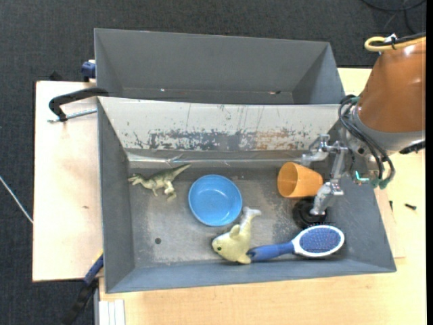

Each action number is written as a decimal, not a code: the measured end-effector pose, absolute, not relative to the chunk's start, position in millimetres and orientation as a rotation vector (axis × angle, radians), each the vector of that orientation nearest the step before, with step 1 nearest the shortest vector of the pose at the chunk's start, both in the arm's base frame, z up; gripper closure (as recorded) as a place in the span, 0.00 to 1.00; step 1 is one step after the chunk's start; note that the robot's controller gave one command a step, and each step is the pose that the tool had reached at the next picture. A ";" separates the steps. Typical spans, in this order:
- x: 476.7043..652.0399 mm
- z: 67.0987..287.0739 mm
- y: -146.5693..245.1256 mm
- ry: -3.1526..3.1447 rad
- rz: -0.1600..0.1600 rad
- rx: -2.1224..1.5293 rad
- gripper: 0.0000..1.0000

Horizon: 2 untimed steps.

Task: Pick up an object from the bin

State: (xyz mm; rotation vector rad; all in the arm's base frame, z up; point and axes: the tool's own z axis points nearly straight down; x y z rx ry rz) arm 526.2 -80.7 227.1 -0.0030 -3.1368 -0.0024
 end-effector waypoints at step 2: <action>568.6 83.6 -94.7 -3.059 -0.006 -0.733 0.00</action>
Offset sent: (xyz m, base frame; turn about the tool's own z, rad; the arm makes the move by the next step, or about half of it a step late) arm 0.0468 0.0044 -0.1121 0.3702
